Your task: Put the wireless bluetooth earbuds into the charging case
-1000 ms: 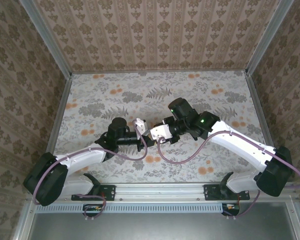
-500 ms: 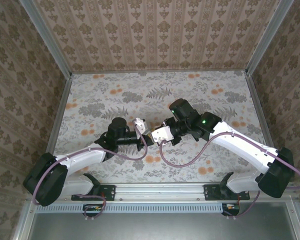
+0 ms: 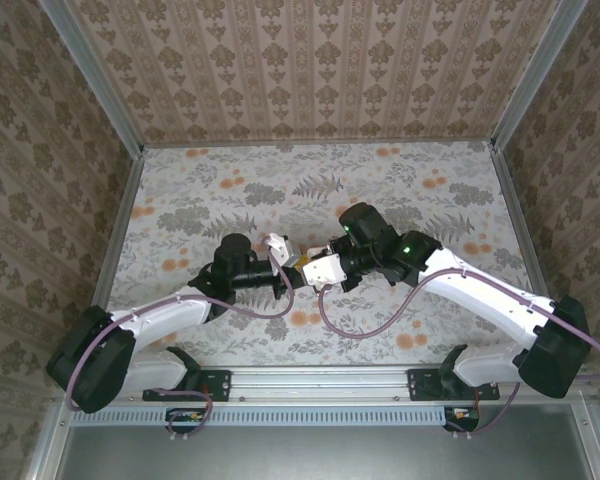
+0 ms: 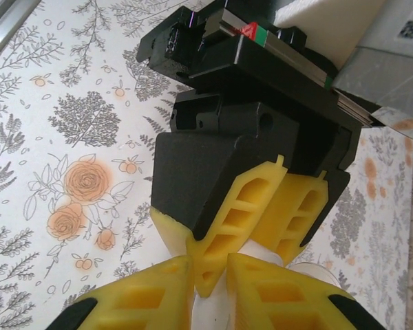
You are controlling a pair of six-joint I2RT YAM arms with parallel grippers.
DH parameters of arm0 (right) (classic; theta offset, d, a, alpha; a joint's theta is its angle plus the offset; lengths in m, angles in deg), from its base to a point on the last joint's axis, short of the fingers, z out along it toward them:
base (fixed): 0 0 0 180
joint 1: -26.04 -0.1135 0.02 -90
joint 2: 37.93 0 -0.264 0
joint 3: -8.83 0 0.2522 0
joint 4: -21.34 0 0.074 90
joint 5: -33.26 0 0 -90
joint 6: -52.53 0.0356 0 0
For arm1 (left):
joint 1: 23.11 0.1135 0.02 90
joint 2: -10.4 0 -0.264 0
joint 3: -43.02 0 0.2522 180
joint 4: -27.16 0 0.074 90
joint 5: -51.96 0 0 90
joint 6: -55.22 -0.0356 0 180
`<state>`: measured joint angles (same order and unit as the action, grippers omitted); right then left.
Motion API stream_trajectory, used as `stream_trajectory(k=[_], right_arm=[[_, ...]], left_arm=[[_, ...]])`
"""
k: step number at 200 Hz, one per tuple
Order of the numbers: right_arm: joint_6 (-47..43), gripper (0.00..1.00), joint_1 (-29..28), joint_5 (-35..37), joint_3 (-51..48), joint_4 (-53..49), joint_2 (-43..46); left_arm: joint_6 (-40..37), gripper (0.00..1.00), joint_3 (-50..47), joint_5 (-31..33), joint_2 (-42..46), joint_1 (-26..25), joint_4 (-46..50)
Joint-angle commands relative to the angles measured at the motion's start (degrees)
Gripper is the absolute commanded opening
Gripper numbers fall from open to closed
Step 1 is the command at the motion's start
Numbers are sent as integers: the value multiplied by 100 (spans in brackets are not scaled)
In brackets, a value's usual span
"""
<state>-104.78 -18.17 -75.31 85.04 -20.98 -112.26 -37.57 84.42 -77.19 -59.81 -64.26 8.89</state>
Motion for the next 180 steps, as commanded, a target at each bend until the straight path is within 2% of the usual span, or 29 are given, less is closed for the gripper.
stream_trajectory(k=[1, 27, 51, 61, 81, 112, 137, 155, 180], right_arm=[[84, 21, 0, 314, -111, 412, 127], [277, 21, 107, 338, -163, 543, 95], [955, 23, 385, 34, -288, 775, 90], [1387, 25, 529, -108, -361, 871, 111], [2446, 29, 742, -227, -451, 1016, 161], [4152, 30, 1012, -152, -454, 931, 143], [5968, 32, 1554, 297, -632, 973, 263], [7313, 37, 2131, 497, -669, 513, 300], [8383, 39, 2702, 766, -838, -319, 360]], left_arm=[[75, 17, 84, -231, 133, -31, -326], [117, 17, 75, -30, 103, -29, -334], [67, 17, 95, 927, 7, -21, -46], [86, 17, 60, 999, -26, 18, -76], [90, 17, 29, 1146, -67, 43, -126], [45, 17, 56, 1307, -89, 51, -62], [-27, 16, 171, 1490, -47, 42, 312], [-101, 16, 224, 1539, -10, 21, 525], [-167, 16, 229, 1569, 17, -4, 588]])
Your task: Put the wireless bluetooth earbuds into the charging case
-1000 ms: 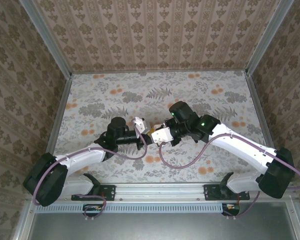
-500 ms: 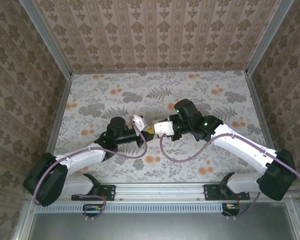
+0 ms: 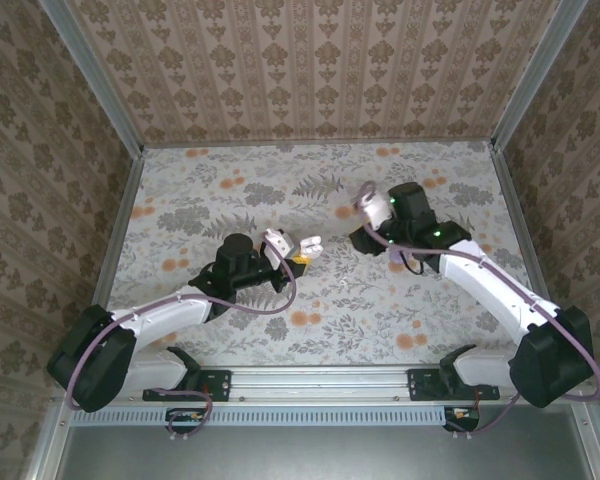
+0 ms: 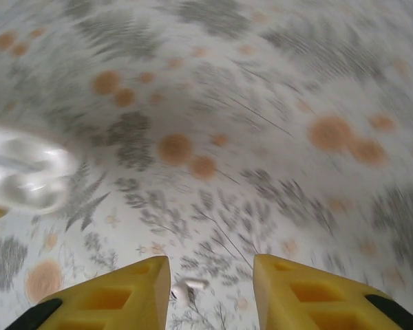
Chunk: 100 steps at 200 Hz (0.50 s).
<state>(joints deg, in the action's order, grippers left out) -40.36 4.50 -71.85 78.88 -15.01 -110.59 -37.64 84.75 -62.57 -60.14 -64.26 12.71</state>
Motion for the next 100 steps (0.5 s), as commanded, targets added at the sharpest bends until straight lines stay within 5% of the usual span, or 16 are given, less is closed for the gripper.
stream_trajectory(k=[1, 27, 63, 100], right_arm=[[1981, 39, 468, 430, -241, -954, 201], [2821, 46, 1459, 596, -469, -1702, 325], [2861, 46, 2790, 819, -500, -2300, 39], [2621, 46, 3447, 947, -380, -1940, -607]], left_arm=[[-162, 16, 198, 107, 54, -6, 212], [-231, 16, 251, 116, 49, -7, 340], [-261, 17, 262, 124, 76, -3, 399], [-285, 17, 280, 124, 59, 5, 425]])
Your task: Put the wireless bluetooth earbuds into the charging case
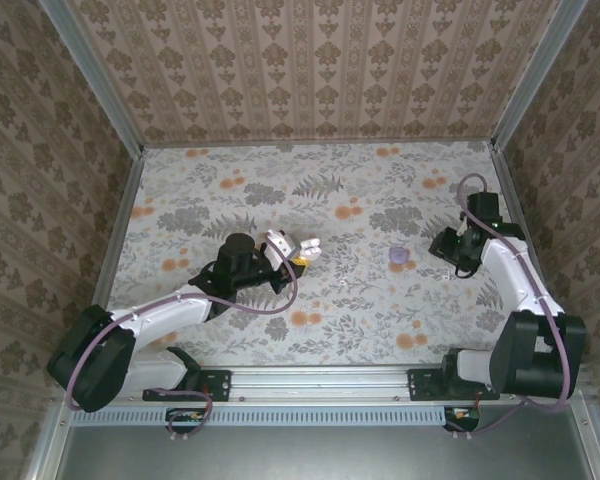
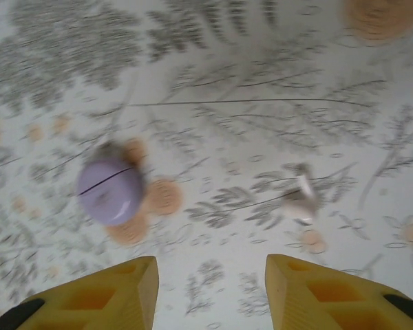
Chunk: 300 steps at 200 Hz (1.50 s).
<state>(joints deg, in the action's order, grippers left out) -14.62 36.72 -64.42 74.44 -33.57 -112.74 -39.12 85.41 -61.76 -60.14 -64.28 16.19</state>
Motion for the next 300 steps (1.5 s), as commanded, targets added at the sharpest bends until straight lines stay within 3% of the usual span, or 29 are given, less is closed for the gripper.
stream_trajectory(k=[1, 56, 124, 242, 253, 269, 300], right_arm=[[41, 46, 234, 209, 76, -81, -403], [-226, 46, 315, 415, 569, 227, -1857], [-351, 45, 269, 225, 746, 395, -2540], [-571, 36, -423, -5, 818, -166, -2384], [-524, 38, -427, 95, 760, -136, -2228], [-437, 51, -346, 337, 731, -122, -1994], [-468, 52, -19, 607, 720, -122, -1810]], left_arm=[[-132, 17, 214, 43, 59, 5, 80], [-168, 17, 223, 69, -21, 104, 97], [-161, 17, 308, 0, -200, 231, 120], [-105, 17, 315, -88, -268, 267, 108], [-102, 17, 309, -88, -264, 267, 108], [-93, 17, 297, -106, -250, 267, 107], [-98, 17, 277, -89, -206, 268, 108]])
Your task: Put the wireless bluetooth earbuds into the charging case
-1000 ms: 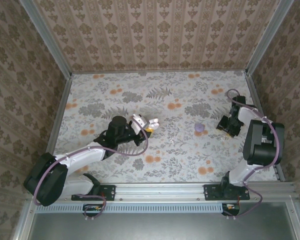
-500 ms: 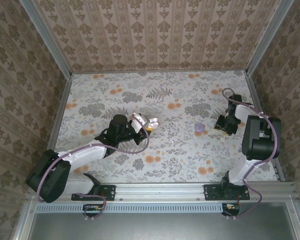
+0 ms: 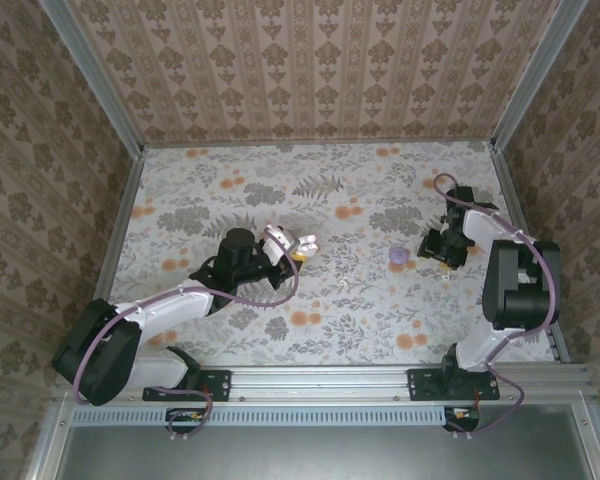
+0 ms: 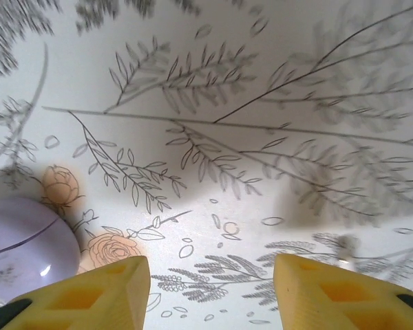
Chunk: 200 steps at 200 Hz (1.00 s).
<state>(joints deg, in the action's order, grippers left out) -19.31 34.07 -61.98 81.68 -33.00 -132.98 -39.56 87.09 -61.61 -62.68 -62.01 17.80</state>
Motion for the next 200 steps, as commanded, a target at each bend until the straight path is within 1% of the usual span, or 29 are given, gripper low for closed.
stream_trajectory(k=[1, 24, 49, 76, 102, 143, 200], right_arm=[[3, 52, 257, 368, 1, -179, 214], [-103, 53, 462, 417, 24, -126, 27], [-179, 53, 515, 418, 59, -78, -234], [-179, 52, 512, 156, 34, 30, -411], [-178, 47, 458, -38, 6, 27, -485], [-216, 42, 362, -222, -81, -88, -416], [-228, 40, 112, -382, -233, -156, -266]], left_arm=[[-57, 17, 108, -104, 48, 40, -53], [-60, 17, 113, -89, 48, 40, -57], [-85, 17, 116, -55, 64, 41, -19], [-98, 17, 123, -48, 66, 42, -3], [-94, 17, 123, -59, 40, 49, -7], [-76, 17, 142, -93, 17, 51, -9], [-49, 17, 125, -113, 9, 53, -32]])
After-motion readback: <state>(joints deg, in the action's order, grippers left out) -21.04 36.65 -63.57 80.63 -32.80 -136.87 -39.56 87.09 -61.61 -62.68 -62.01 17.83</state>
